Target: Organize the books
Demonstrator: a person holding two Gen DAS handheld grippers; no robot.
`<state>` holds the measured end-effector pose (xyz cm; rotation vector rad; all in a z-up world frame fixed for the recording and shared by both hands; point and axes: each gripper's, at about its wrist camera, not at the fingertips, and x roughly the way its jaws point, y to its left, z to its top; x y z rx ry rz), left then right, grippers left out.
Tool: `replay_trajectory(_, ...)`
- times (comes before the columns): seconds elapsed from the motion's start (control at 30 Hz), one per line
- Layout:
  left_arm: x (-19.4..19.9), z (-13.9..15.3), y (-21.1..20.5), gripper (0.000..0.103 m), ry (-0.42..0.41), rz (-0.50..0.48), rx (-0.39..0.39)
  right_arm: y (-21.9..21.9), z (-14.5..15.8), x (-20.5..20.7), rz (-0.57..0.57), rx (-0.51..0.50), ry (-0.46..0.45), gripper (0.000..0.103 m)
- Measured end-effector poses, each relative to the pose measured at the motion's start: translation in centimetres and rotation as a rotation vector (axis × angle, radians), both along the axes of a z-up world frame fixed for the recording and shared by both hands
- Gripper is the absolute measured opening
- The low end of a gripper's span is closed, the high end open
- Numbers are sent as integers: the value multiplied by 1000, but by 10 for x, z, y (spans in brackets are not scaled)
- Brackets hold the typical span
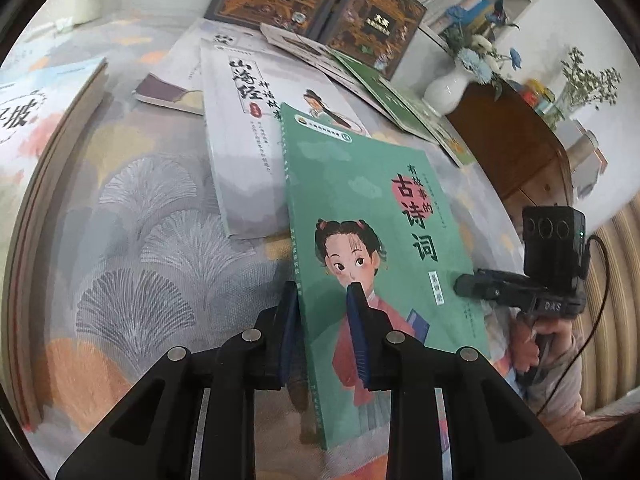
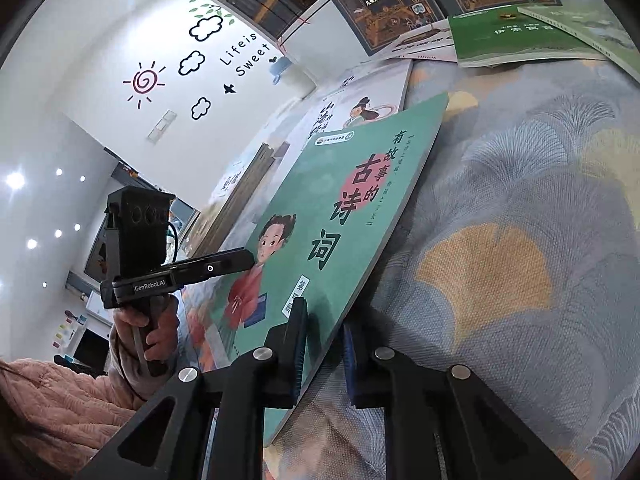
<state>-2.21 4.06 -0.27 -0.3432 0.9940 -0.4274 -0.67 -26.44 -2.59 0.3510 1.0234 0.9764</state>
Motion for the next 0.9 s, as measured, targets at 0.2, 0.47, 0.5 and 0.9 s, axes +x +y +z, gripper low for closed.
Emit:
replay_trajectory(0.2,5,0,0,25,5,1,-3,0,1,2,0,5,3,13)
replay_trajectory(0.47,4,-1,1,25,-4,7,-13,-4,0,0,1,9,4,14)
replay_trajectory(0.5,4,-2,1,25,-5,7,-14,-4,0,0,1,9,4,14)
replay_trajectory(0.9,2,-2,1,25,-12,10,-16,-4,0,0,1,13,5,14)
